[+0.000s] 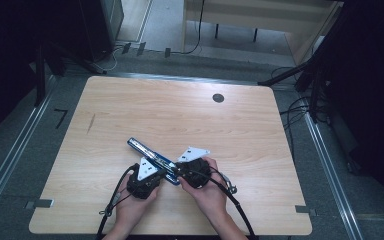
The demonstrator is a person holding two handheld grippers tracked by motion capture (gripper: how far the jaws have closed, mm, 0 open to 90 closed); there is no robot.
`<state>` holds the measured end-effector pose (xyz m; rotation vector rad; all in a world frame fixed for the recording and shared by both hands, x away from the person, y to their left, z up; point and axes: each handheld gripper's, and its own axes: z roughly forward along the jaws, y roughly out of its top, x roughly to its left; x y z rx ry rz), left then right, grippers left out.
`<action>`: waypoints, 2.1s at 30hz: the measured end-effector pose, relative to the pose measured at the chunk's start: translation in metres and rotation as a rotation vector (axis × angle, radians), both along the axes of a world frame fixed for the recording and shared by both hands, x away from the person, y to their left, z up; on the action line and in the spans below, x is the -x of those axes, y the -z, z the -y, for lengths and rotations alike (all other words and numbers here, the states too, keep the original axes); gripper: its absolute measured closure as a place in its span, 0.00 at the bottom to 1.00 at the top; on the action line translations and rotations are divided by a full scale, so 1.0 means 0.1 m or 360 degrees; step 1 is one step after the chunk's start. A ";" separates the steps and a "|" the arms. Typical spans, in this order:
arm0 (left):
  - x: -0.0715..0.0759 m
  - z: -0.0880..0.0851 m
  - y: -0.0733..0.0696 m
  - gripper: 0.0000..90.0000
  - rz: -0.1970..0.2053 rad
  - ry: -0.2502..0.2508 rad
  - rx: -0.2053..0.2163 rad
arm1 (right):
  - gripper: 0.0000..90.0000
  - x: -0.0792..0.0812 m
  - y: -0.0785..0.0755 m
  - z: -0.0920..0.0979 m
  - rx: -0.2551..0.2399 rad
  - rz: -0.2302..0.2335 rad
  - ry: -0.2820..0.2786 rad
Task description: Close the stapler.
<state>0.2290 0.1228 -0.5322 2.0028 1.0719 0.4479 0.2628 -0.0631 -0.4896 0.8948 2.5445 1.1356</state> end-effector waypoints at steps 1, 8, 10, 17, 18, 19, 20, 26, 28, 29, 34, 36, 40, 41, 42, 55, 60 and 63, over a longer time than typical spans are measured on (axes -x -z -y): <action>0.00 0.00 0.00 1.00 -0.0001 0.0001 0.0001 | 0.88 0.00 0.00 -0.01 0.0007 -0.0006 0.0003; 0.00 0.00 0.00 1.00 -0.0001 0.0002 -0.0001 | 0.88 -0.03 0.01 -0.04 0.0037 -0.0021 -0.0003; 0.00 0.00 0.00 1.00 -0.0003 0.0005 -0.0002 | 0.88 -0.04 0.02 -0.05 0.0043 -0.0032 -0.0004; 0.00 0.00 0.00 1.00 -0.0004 0.0002 0.0002 | 0.88 -0.06 0.04 -0.10 0.0066 -0.0038 -0.0016; 0.00 0.00 0.00 1.00 -0.0004 0.0002 0.0002 | 0.88 -0.06 0.04 -0.10 0.0061 -0.0039 -0.0019; 0.00 0.00 0.00 1.00 -0.0004 0.0002 0.0002 | 0.88 -0.06 0.04 -0.10 0.0061 -0.0039 -0.0019; 0.00 0.00 0.00 1.00 -0.0003 0.0002 0.0001 | 0.88 -0.06 0.04 -0.11 0.0064 -0.0041 -0.0018; 0.00 0.00 0.00 1.00 -0.0002 0.0001 0.0001 | 0.88 -0.08 0.06 -0.14 0.0074 -0.0044 -0.0032; 0.00 0.00 0.00 1.00 -0.0002 0.0001 0.0001 | 0.88 -0.08 0.05 -0.14 0.0077 -0.0058 -0.0018; 0.00 0.00 0.00 1.00 -0.0002 0.0001 0.0001 | 0.88 -0.08 0.05 -0.14 0.0077 -0.0058 -0.0018; 0.00 0.00 0.00 1.00 -0.0003 0.0002 0.0001 | 0.88 -0.10 0.05 -0.15 0.0088 -0.0056 -0.0030; 0.00 0.00 0.00 1.00 -0.0004 0.0002 0.0002 | 0.88 -0.11 0.04 -0.15 0.0095 -0.0060 -0.0035; 0.00 0.00 0.00 1.00 -0.0004 0.0001 0.0003 | 0.88 -0.12 0.04 -0.15 0.0102 -0.0068 -0.0045; 0.00 0.00 0.00 1.00 -0.0004 0.0002 0.0003 | 0.88 -0.12 0.04 -0.15 0.0105 -0.0068 -0.0053; 0.00 0.00 0.00 1.00 -0.0004 0.0001 0.0002 | 0.88 -0.12 0.03 -0.16 0.0110 -0.0071 -0.0066; 0.00 0.00 0.00 1.00 -0.0005 0.0000 0.0005 | 0.88 -0.13 0.03 -0.16 0.0114 -0.0093 -0.0078; 0.00 0.00 0.00 1.00 -0.0006 0.0001 0.0005 | 0.88 -0.14 0.03 -0.16 0.0114 -0.0098 -0.0082; 0.00 0.00 0.00 1.00 -0.0006 0.0001 0.0005 | 0.88 -0.14 0.03 -0.16 0.0115 -0.0097 -0.0086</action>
